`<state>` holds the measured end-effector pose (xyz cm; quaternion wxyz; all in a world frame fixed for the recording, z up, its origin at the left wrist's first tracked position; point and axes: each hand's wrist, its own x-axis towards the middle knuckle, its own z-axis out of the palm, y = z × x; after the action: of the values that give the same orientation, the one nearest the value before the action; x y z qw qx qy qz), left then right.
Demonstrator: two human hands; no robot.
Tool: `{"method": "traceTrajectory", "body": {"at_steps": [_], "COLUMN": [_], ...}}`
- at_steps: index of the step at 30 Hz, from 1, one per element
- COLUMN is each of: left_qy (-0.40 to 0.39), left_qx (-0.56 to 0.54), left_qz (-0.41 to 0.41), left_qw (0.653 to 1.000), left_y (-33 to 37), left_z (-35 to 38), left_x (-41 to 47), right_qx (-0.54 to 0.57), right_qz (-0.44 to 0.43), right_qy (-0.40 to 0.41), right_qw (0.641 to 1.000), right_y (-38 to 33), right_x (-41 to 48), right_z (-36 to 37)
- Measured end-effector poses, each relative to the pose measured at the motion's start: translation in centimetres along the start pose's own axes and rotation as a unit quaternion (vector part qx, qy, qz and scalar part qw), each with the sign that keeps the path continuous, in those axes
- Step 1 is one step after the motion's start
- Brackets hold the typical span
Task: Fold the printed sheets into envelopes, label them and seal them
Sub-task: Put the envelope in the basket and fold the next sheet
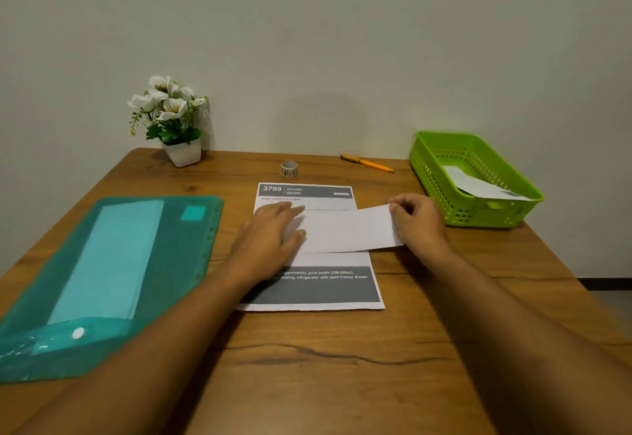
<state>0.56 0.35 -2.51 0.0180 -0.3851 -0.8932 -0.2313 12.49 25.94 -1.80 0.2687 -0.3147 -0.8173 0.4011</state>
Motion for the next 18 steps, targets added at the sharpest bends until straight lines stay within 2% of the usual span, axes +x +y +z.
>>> {"method": "traceTrajectory", "body": {"at_steps": [4, 7, 11, 13, 18], "left_qy": [-0.084, -0.098, -0.1, -0.1, -0.102], "left_qx": [0.1, 0.13, 0.147, 0.156, 0.165], "left_qz": [0.011, 0.01, 0.006, 0.006, -0.001], "left_qw": [0.991, 0.987, 0.984, 0.983, 0.981], "left_y": [-0.2, 0.0, 0.2, 0.3, 0.3], "left_z": [1.5, 1.7, 1.8, 1.9, 2.0], "left_x": [0.1, 0.1, 0.2, 0.3, 0.4], "right_qx": [-0.142, -0.287, -0.294, -0.286, -0.291], "right_qz": [-0.015, -0.081, -0.185, -0.21, -0.235], "right_qy": [-0.004, -0.05, -0.164, -0.204, -0.212], "right_qw": [0.99, 0.953, 0.923, 0.912, 0.903], "right_y": [0.7, 0.0, -2.7, -3.6, -3.7], "right_x": [0.7, -0.3, -3.3, -4.7, -5.6], "right_z": [0.4, 1.7, 5.5, 7.5, 8.8]}}
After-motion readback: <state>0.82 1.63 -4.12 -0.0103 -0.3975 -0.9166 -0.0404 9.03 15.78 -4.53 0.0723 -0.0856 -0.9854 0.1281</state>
